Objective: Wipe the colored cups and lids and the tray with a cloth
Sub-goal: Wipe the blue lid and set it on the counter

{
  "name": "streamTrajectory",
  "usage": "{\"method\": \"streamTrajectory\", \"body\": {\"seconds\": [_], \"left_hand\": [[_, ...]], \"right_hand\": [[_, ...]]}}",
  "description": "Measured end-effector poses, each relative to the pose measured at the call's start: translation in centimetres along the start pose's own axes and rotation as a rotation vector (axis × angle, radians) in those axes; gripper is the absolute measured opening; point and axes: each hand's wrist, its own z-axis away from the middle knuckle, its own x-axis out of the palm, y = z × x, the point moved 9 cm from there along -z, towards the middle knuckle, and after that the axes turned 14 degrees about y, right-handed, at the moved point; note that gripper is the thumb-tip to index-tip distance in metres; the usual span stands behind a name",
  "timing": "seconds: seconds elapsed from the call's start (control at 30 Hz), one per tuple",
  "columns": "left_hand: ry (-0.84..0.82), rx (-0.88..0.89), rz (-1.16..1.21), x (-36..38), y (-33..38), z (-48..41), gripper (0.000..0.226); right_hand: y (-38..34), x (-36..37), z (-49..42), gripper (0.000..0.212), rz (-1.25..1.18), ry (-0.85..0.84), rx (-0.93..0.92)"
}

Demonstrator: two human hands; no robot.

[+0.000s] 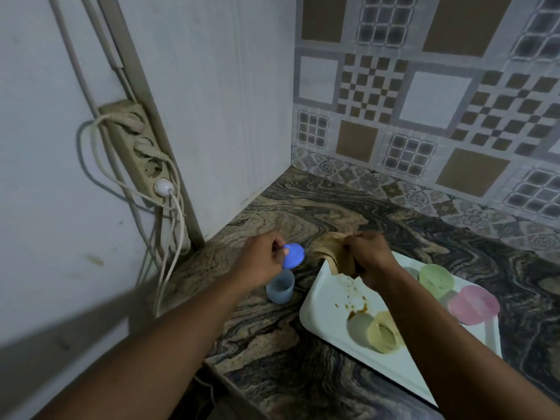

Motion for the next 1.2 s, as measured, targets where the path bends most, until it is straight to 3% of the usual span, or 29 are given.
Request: {"method": "streamTrajectory", "body": {"seconds": [0.1,0.23,0.37,0.57,0.77,0.87,0.9,1.0,1.2], "left_hand": [[-0.054,0.081,-0.089,0.2,-1.3,1.8,0.007],[-0.092,0.132,-0.131,0.9,-2.1,3.1,0.009],[-0.096,0.149,-0.136,1.4,-2.3,3.3,0.010],[-0.107,0.144,-0.159,1.9,-2.0,3.2,0.013],[-0.199,0.086,-0.265,1.8,-2.5,2.1,0.014],[-0.241,0.087,-0.380,1.3,-3.0,1.6,0.024],[-0.324,0.213,-0.403,5.0,1.9,1.7,0.029],[-0.326,0.284,-0.448,5.1,4.4,0.9,0.035],[-0.414,0.412,-0.230,7.7,9.1,2.9,0.030]], "right_hand": [[1.8,1.1,0.6,0.007,-0.070,-0.058,0.133],[3.7,2.8,1.7,0.020,-0.175,-0.154,0.210],[6.1,2.8,2.1,0.012,-0.176,-0.120,0.309],[7.4,2.3,2.7,0.034,-0.239,-0.140,0.375],[6.3,2.3,2.9,0.030,-0.290,-0.223,0.410],[5.0,2.1,3.8,0.036,-0.329,-0.259,0.427],[5.2,-4.6,3.2,0.042,-0.424,-0.136,0.393],[4.2,-7.8,2.4,0.054,-0.501,-0.129,0.355],[1.6,-10.4,2.1,0.025,-0.563,-0.098,0.311]]}}
